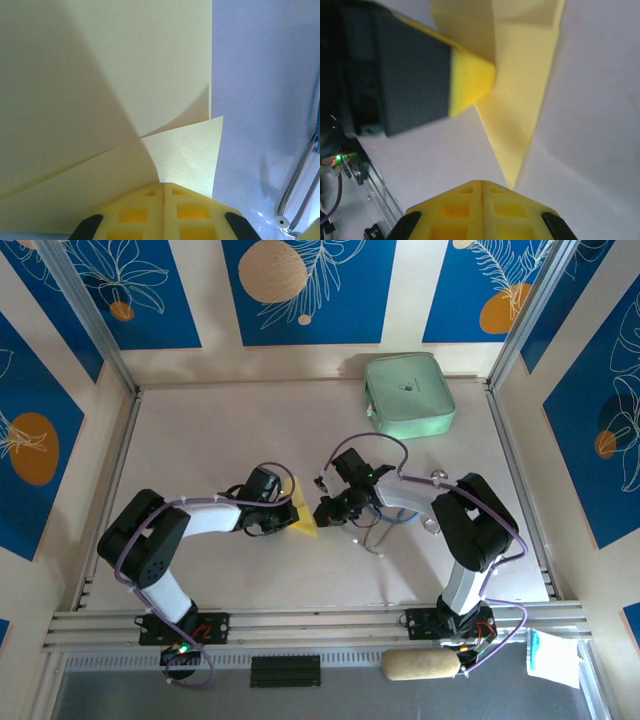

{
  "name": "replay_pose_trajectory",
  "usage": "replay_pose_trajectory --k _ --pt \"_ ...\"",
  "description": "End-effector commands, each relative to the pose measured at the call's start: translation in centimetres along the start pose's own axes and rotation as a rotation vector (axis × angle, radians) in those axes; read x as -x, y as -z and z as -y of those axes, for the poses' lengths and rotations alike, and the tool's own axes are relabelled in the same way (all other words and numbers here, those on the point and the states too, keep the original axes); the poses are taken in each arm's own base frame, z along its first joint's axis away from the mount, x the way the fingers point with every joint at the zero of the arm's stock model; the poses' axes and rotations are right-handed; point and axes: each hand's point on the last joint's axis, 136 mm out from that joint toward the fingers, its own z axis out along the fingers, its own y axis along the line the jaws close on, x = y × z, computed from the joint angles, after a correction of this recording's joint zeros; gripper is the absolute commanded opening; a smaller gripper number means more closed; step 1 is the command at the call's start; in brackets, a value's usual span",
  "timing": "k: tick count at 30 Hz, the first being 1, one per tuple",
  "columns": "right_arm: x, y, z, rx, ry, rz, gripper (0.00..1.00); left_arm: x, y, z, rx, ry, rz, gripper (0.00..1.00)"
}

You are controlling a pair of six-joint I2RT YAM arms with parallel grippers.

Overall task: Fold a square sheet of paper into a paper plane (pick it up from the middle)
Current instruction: Third fold the triangle at the center of the table.

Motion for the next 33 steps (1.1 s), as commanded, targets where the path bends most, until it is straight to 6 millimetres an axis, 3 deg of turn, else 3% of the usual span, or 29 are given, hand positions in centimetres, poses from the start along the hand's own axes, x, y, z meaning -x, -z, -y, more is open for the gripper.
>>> replay_pose_trajectory --k 1,6,15,24,28,33 --pt "0.8 -1.1 0.2 -0.024 -0.017 -0.015 0.01 -0.3 -0.3 -2.7 0.101 0.035 -0.010 0.00" --pt "0.5 -3.1 0.3 -0.038 -0.009 -0.068 0.01 -0.1 -0.3 -2.1 0.073 0.043 -0.005 0.00" --pt "-1.8 -4.7 3.3 -0.128 -0.039 -0.146 0.00 1.2 0.3 -1.9 0.038 0.038 0.039 0.06" --pt "-3.2 -5.1 5.1 -0.195 -0.071 -0.188 0.00 3.9 2.3 -7.0 0.076 0.072 0.119 0.13" --pt "-2.5 -4.8 4.5 -0.179 -0.076 -0.169 0.00 5.4 4.2 -7.5 0.088 0.044 0.166 0.16" --pt "0.4 -3.6 1.3 -0.077 -0.065 -0.104 0.00 7.2 7.7 -4.8 0.064 -0.010 0.230 0.22"
